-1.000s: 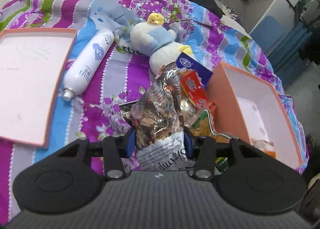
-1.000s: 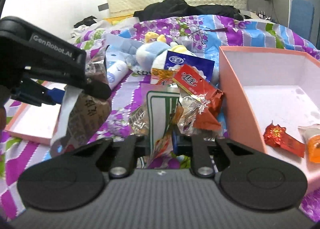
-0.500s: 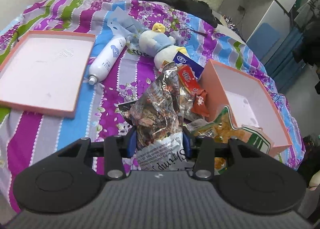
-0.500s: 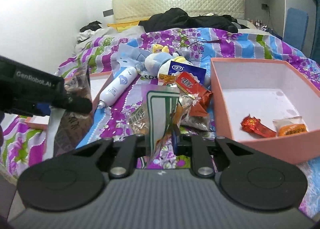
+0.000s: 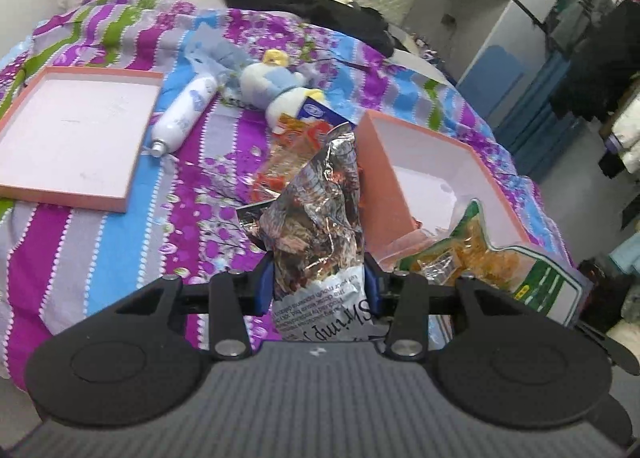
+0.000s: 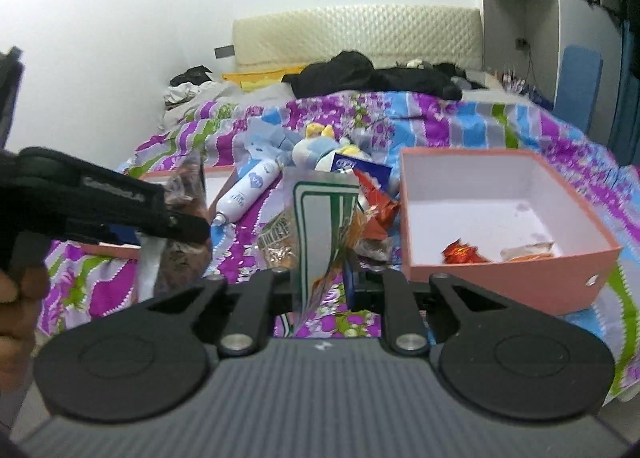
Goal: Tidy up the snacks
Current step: 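Carry the shrimp-chip bag with the left tool over the pink box while the right tool follows, then open both tools to release the bags into the pink box, then withdraw both tools from the pink box toward the snack pile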
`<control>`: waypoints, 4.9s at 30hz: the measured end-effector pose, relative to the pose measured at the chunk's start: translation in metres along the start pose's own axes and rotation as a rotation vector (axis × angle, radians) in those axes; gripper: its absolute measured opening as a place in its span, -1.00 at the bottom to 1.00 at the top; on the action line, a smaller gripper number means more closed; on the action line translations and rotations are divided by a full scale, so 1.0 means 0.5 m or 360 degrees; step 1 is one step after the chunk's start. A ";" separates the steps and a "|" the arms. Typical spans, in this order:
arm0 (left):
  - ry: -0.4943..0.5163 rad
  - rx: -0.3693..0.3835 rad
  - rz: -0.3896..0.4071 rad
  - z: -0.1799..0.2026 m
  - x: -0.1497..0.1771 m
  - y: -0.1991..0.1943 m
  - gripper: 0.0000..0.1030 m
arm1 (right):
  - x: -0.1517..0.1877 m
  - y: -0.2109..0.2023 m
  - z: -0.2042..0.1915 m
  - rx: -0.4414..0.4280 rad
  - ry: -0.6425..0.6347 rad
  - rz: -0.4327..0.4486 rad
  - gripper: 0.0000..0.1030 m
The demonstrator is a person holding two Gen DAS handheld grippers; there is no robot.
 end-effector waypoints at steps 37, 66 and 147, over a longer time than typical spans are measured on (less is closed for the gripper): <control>0.0320 0.0237 -0.0273 0.383 -0.192 0.450 -0.06 | -0.090 0.196 0.444 0.0389 0.0306 -0.0014 -0.64; 0.0382 0.0251 -0.0227 0.367 -0.210 0.415 0.14 | -0.080 0.209 0.426 0.0342 0.0415 -0.0032 0.12; 0.0064 -0.0015 -0.0146 -0.040 0.040 0.149 0.50 | 0.061 0.110 -0.009 0.0198 -0.0346 -0.0079 0.10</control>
Point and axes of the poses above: each gripper's, at about its wrist camera, not at the fingertips, and y roughly the way its jaws point, z to its right, x to its underside, the point moved 7 cm from there along y, roughly the way its jaws point, and after that the axes turned 5 degrees about z, right-handed, at the moved point
